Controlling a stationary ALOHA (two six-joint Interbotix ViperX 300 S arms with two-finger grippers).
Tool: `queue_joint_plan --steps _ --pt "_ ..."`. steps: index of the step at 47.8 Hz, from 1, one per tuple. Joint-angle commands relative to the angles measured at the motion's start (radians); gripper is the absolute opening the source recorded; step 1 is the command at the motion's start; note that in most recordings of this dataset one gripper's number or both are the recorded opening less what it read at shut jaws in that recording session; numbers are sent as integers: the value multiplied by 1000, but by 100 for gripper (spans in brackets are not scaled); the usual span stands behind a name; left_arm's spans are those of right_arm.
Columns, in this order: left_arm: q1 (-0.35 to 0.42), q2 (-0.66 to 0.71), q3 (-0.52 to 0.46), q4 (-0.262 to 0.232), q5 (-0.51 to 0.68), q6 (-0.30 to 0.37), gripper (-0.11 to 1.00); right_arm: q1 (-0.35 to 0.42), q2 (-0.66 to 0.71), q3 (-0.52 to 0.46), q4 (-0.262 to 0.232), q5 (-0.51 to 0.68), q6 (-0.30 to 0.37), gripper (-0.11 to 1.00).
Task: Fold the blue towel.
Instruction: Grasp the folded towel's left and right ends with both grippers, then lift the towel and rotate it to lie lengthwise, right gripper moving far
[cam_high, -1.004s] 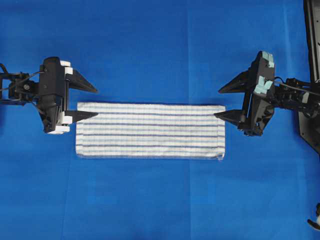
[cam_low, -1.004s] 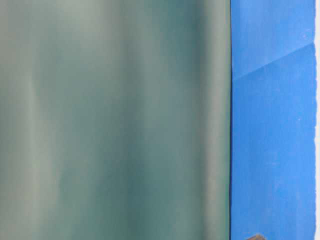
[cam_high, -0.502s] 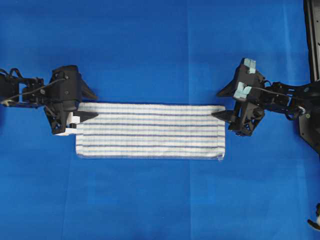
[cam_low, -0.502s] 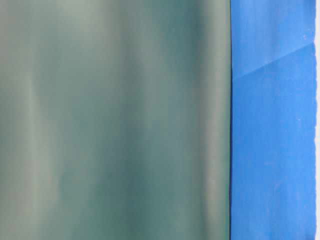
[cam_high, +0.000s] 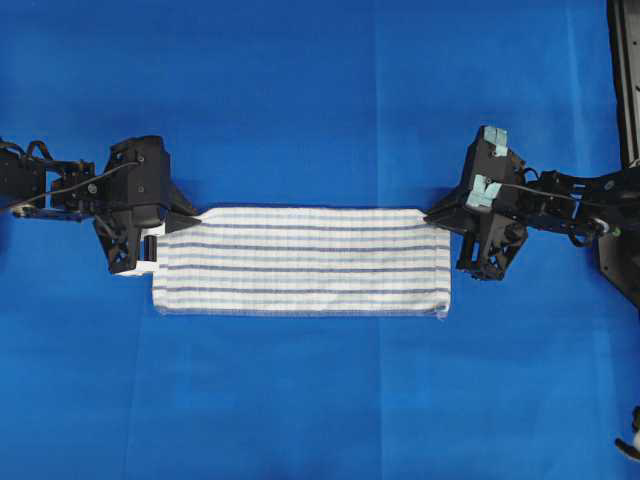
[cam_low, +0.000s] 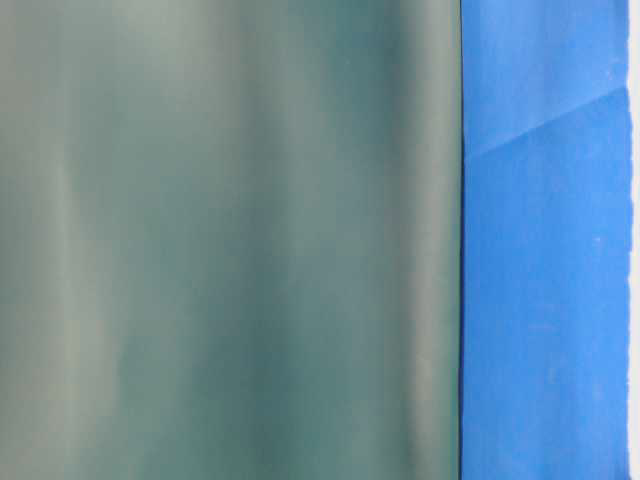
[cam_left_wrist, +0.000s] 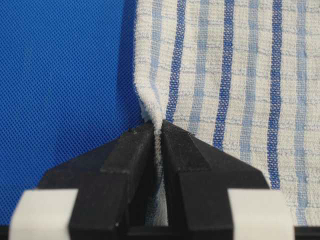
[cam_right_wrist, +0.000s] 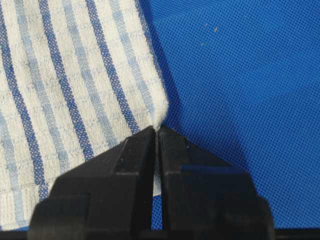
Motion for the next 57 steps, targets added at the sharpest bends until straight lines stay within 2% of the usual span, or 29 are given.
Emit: queue_joint_plan --steps 1,9,16,33,45,50,57 --pt "-3 -8 -11 -2 12 0 4 0 -8 -6 0 0 -2 2" --pt "-3 -46 -17 -2 55 6 4 0 -40 -6 0 5 -2 2" --pt "-3 -132 -35 -2 135 8 4 -2 -118 -3 -2 20 -8 2" --pt "-14 -333 -100 -2 356 2 4 -28 -368 -18 -18 193 -29 2" --pt "-51 -347 -106 -2 362 -14 4 -28 -383 -28 -18 213 -31 2" --pt "-67 -342 -118 -2 360 -57 4 -34 -367 -44 -21 206 -35 2" --pt "-117 -322 -140 -2 318 -124 4 -81 -339 -83 -41 204 -49 2"
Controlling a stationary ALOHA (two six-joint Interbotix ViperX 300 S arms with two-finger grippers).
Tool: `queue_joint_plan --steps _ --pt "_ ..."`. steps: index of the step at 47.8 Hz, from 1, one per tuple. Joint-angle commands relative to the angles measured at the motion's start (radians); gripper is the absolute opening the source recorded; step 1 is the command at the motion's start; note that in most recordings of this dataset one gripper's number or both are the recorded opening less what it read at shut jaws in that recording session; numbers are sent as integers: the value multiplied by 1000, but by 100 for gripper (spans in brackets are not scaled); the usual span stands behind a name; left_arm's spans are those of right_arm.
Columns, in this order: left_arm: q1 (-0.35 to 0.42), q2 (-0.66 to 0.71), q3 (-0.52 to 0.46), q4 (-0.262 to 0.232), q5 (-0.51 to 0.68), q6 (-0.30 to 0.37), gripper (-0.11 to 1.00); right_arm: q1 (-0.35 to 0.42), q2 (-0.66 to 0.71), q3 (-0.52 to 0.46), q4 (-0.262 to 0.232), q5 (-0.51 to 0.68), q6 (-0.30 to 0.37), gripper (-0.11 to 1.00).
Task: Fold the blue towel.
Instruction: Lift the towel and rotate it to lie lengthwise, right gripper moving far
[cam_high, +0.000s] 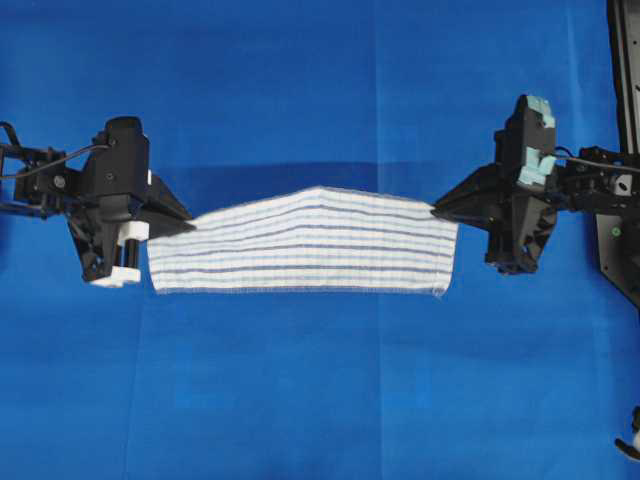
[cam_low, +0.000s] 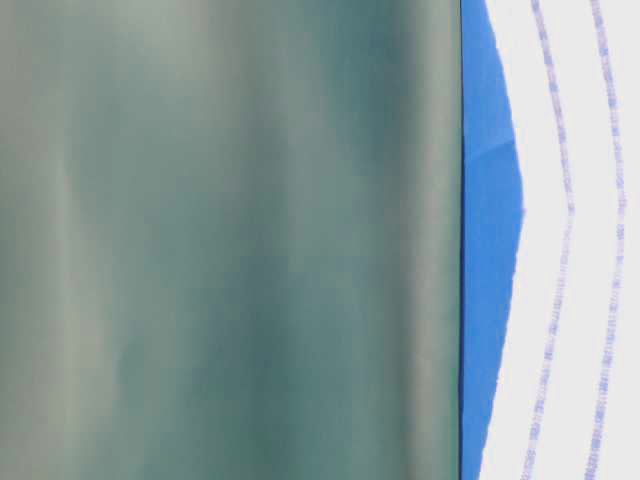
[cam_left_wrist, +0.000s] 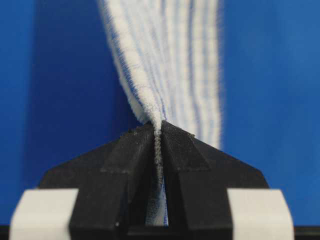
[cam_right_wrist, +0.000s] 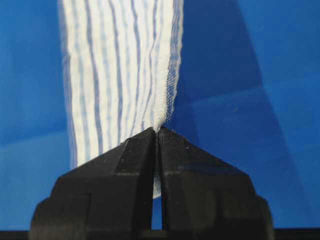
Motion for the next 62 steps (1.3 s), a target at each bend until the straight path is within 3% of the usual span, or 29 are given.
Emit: queue_joint_plan --steps 1,11,23,44,62 --pt "-35 8 -37 -2 -43 -32 4 -37 11 -46 -14 -9 -9 2" --pt "-106 55 -86 -2 -138 -104 4 -141 67 -123 -40 -5 -57 2" --pt "-153 155 -206 -2 -167 -115 4 -235 140 -212 -43 -5 -138 2" --pt "-155 345 -440 -2 -176 -115 4 -354 235 -344 -43 -9 -250 2" --pt "-147 503 -618 -2 -212 -106 4 -410 258 -374 -43 -9 -305 2"
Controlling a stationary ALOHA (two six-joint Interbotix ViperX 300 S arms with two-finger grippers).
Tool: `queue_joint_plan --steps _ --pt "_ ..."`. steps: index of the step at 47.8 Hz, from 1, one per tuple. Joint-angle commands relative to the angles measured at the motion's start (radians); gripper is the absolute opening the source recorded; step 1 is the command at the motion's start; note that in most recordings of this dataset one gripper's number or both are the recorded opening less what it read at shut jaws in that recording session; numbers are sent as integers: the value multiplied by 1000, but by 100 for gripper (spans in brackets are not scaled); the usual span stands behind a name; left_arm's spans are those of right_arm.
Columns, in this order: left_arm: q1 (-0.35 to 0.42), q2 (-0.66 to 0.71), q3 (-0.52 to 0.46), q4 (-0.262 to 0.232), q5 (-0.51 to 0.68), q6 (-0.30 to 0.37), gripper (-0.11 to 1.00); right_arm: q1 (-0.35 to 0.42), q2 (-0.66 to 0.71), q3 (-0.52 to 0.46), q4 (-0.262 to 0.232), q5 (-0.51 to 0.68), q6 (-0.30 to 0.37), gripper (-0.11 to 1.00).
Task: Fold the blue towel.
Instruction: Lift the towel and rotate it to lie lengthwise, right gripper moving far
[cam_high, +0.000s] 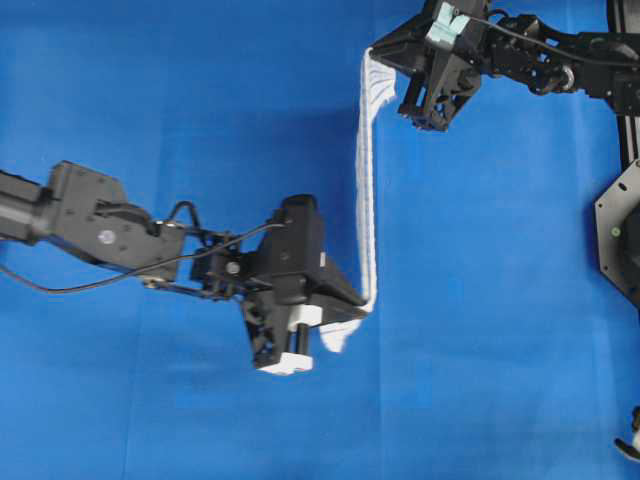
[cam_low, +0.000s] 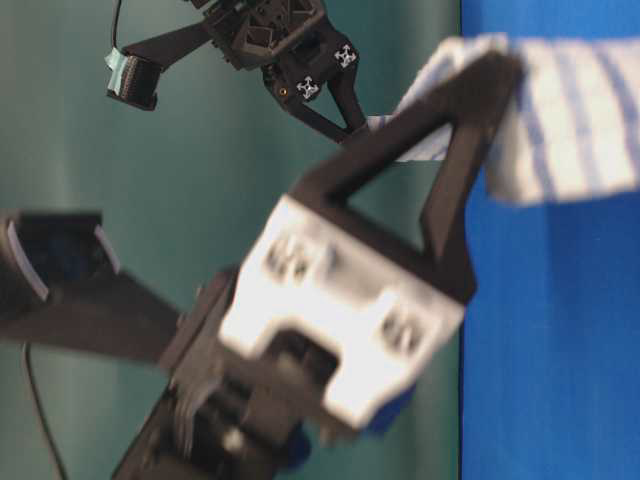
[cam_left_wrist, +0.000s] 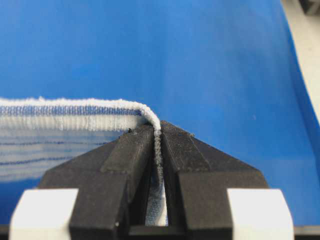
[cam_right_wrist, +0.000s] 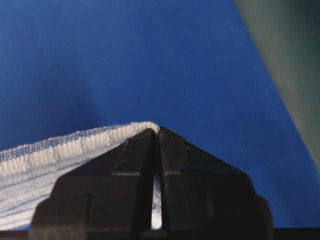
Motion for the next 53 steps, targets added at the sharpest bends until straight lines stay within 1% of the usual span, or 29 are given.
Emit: queue_joint_plan --steps 1,8,13,17,28,32,40,53 --pt "0 5 -58 -2 -25 3 4 -23 -9 -26 -3 -8 -5 2" --pt "14 55 -100 -2 -60 6 4 -43 -12 -26 -11 -3 -5 2" --pt "18 77 -118 -2 -64 6 4 -52 -17 -21 -25 -3 -5 2" --pt "17 86 -129 -2 -64 8 4 -57 -21 -18 -26 0 -3 2" --pt "12 83 -118 0 -64 6 4 -61 -15 -31 -31 9 -5 2" --pt "12 75 -98 0 -64 -2 4 -60 0 -46 -31 26 -5 2" --pt "8 44 -21 -12 -64 -23 4 -52 60 -98 -31 40 -6 2" --pt "-11 -12 100 -14 -126 -109 4 -29 183 -210 -31 57 -6 2"
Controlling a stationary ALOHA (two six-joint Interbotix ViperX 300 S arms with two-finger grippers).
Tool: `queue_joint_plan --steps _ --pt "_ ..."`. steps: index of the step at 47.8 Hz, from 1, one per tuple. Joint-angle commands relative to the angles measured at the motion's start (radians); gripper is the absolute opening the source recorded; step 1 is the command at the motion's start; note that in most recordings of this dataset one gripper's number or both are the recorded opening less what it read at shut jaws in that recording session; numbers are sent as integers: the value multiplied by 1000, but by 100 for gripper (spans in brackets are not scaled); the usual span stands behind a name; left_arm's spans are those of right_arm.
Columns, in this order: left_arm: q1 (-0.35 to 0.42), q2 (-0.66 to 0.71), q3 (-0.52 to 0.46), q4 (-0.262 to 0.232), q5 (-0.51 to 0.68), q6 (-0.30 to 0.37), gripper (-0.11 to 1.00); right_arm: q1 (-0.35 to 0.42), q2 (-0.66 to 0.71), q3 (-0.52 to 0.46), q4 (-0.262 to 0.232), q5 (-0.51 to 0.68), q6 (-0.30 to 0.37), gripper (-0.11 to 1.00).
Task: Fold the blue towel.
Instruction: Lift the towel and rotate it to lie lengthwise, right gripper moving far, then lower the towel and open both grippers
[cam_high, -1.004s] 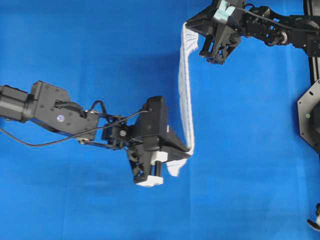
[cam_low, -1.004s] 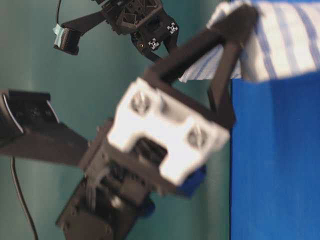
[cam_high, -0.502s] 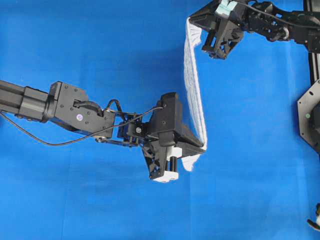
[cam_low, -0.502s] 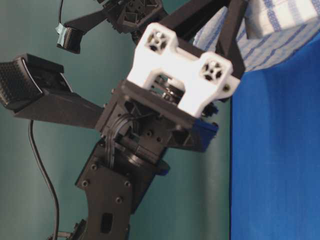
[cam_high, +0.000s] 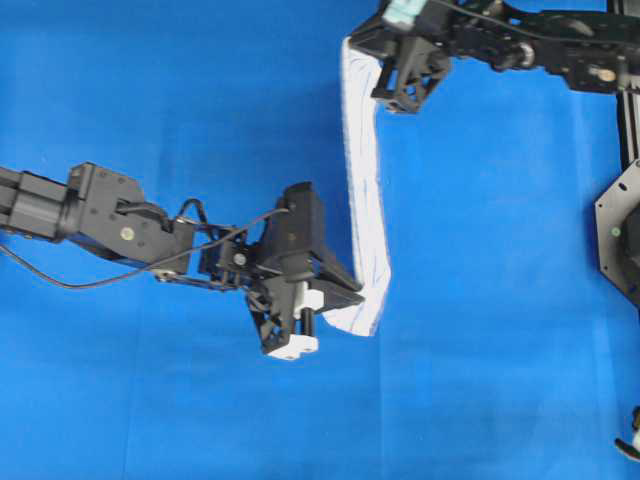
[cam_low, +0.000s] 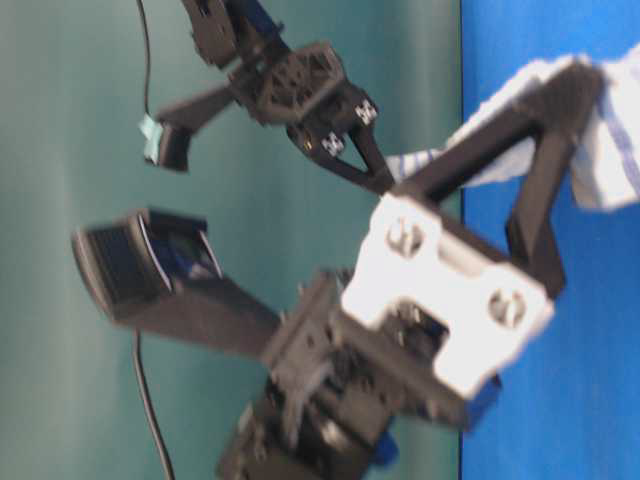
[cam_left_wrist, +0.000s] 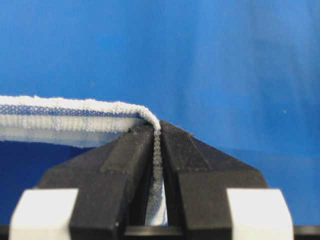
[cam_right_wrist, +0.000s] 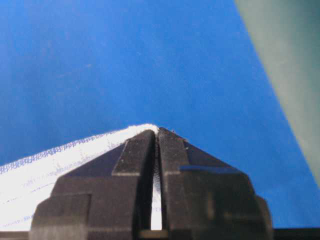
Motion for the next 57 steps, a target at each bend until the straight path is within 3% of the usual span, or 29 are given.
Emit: queue_joint_plan --steps 1,18,45,50,57 --pt "-31 -52 23 -3 -37 -17 4 -3 21 -61 -2 6 -2 2" --pt "-46 -100 130 -8 -104 -140 4 14 101 -149 -2 28 0 2" --pt "-38 -91 132 -8 -95 -146 4 15 147 -175 -2 43 -2 3" --pt "-38 -92 133 -20 -91 -160 26 15 156 -189 -2 43 -2 19" --pt "-38 -103 152 -21 -63 -187 72 18 160 -195 -6 38 -2 61"
